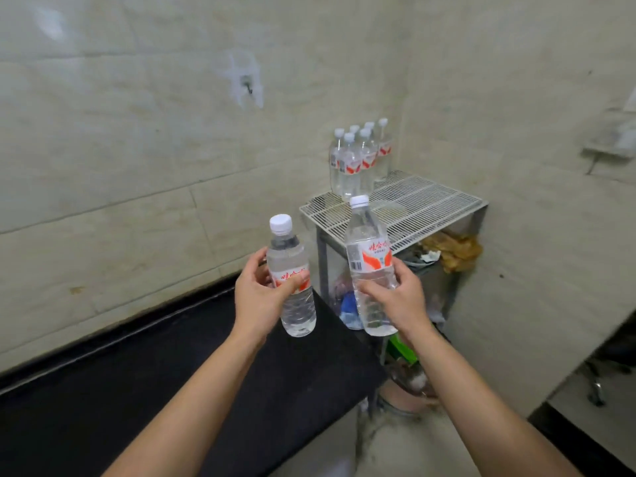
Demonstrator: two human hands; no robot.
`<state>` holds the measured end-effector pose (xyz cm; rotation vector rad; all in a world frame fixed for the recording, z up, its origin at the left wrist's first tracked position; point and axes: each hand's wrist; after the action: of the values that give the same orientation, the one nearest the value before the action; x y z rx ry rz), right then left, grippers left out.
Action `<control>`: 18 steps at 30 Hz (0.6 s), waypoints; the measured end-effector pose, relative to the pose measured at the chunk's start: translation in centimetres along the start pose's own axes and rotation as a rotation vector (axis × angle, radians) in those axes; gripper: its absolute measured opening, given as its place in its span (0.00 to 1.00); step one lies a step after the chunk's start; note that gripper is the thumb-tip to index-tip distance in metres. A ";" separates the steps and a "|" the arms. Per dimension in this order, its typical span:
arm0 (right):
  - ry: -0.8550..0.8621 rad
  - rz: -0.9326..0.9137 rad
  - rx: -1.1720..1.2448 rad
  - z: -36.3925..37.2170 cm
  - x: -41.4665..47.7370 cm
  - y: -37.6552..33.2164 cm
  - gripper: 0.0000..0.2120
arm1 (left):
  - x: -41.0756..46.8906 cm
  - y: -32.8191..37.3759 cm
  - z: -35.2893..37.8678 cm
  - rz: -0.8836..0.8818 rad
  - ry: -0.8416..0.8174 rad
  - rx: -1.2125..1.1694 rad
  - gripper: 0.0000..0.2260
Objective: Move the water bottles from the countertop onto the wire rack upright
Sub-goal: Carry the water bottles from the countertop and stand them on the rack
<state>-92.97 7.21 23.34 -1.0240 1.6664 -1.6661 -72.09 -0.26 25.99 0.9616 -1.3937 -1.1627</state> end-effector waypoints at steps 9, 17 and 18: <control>0.155 -0.012 0.011 -15.7 11.0 0.8 0.26 | 5.0 0.8 20.1 0.059 -0.060 0.019 0.30; 0.181 -0.119 -0.091 -18.8 22.2 1.0 0.26 | 13.4 1.1 28.3 0.128 -0.068 0.040 0.32; 0.178 -0.128 -0.112 -18.8 23.7 1.2 0.27 | 14.6 0.7 29.0 0.138 -0.064 0.042 0.31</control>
<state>-121.64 -2.01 26.37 -1.0826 1.8619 -1.8092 -102.81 -9.94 29.92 0.8497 -1.5166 -1.0735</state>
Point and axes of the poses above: each hand's wrist, its own x-axis towards the middle knuckle, its own z-axis out of the palm, y = z × x, and after that the axes turned 1 degree about -x, right-handed
